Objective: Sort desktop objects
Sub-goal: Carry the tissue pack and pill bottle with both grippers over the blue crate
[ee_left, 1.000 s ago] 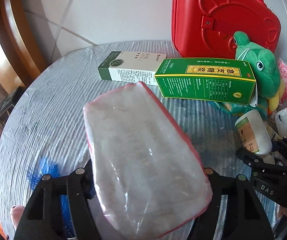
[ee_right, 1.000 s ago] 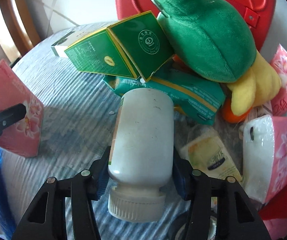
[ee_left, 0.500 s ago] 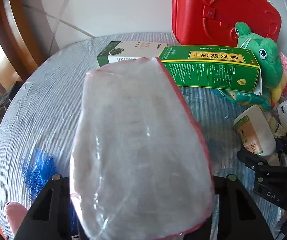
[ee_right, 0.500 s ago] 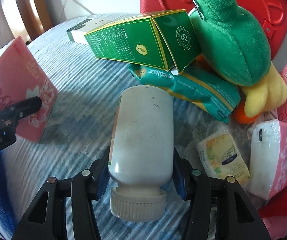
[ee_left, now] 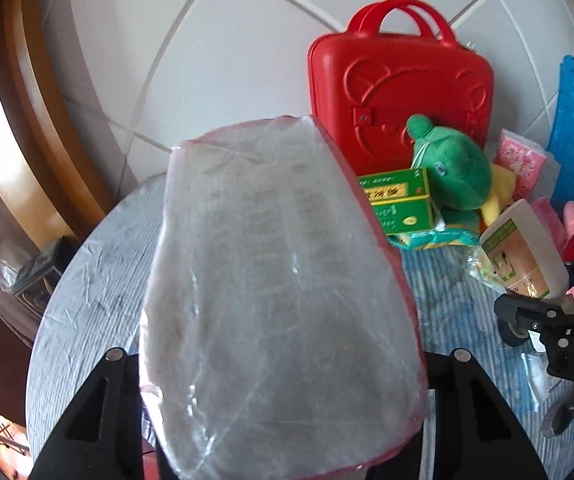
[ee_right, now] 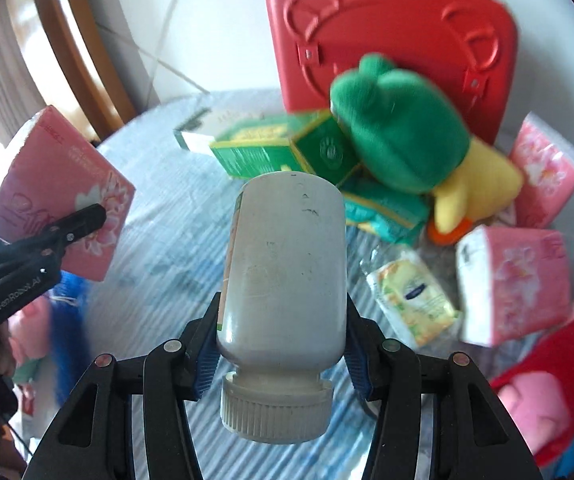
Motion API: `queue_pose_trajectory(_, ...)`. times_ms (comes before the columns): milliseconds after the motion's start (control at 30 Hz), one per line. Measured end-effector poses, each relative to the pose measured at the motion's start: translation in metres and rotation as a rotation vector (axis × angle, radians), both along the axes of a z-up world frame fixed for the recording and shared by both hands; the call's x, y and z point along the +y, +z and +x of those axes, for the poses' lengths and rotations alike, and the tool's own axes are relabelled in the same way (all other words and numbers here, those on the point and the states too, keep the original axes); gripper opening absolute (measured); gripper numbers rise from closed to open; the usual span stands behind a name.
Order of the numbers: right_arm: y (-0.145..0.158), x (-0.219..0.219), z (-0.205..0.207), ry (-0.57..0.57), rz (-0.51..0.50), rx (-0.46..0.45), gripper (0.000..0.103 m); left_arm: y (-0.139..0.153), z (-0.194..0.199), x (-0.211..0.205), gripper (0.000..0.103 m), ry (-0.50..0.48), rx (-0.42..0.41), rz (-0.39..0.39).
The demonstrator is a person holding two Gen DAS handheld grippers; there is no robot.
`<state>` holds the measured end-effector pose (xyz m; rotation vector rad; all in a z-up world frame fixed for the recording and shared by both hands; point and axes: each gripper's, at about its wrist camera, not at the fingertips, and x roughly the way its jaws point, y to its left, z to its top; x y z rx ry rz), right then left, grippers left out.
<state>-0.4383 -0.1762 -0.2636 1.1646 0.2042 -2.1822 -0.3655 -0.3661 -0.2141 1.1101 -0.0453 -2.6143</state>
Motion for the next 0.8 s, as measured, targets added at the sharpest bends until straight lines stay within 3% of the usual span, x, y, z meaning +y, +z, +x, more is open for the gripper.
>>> queue_pose_trajectory(200, 0.096, 0.062, 0.059, -0.078, -0.115, 0.118, 0.052, 0.079, 0.028, 0.063, 0.048, -0.167, 0.162, -0.055)
queue_pose_trajectory(400, 0.184, 0.134, 0.130, -0.229, -0.187, 0.293, 0.052, 0.155, 0.051, 0.162, 0.048, -0.442, 0.325, -0.063)
queue_pose_trajectory(600, 0.257, 0.221, 0.189, -0.425, -0.207, 0.469, 0.052, 0.208, 0.057, 0.268, 0.048, -0.691, 0.404, 0.001)
queue_pose_trajectory(800, 0.295, 0.324, 0.191, -0.620, -0.206, 0.542, 0.052, 0.246, 0.038, 0.380, 0.049, -0.851, 0.420, 0.039)
